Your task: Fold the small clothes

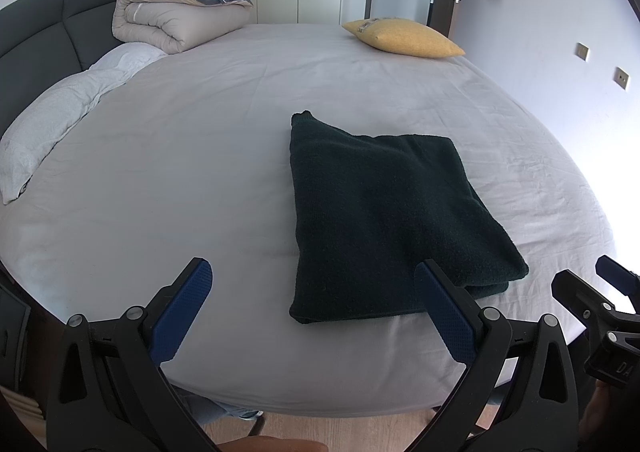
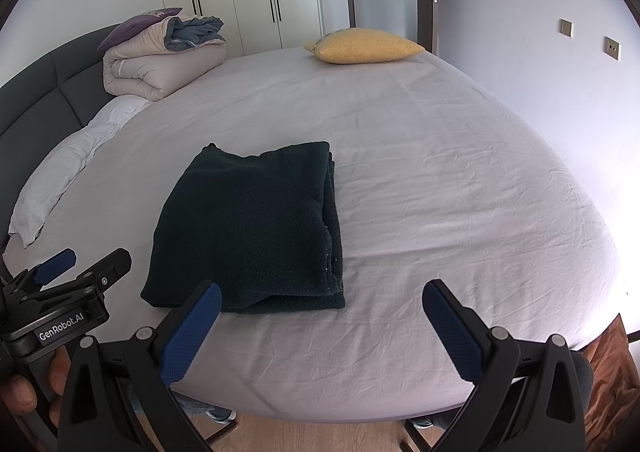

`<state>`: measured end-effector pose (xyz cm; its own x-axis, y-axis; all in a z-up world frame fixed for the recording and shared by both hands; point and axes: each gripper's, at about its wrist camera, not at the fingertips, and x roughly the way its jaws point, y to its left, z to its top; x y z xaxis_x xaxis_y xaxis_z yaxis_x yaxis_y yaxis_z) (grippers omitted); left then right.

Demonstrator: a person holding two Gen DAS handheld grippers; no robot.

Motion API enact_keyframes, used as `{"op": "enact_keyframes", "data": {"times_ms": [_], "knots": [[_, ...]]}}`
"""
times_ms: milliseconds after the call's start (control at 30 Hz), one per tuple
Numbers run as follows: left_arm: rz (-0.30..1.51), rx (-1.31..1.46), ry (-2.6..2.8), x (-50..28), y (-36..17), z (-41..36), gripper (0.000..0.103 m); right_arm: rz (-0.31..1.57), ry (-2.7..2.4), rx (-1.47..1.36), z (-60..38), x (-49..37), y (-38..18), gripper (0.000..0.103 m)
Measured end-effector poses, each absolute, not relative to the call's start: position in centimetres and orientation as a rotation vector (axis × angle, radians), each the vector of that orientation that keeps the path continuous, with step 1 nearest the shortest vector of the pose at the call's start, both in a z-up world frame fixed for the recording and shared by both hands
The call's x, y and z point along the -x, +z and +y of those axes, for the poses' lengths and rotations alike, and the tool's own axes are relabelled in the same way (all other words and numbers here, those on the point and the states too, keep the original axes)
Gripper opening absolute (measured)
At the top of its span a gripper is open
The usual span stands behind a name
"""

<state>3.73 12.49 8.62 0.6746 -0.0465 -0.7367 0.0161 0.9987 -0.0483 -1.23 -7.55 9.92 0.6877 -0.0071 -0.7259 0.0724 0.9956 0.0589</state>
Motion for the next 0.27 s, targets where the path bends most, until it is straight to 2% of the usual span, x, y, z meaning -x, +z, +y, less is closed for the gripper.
{"op": "enact_keyframes", "data": {"times_ms": [267], "knots": [[0.828, 0.030, -0.034, -3.82, 8.30, 12.46, 0.103, 0.815, -0.042, -0.089, -7.59, 1.28, 9.77, 0.103]]}}
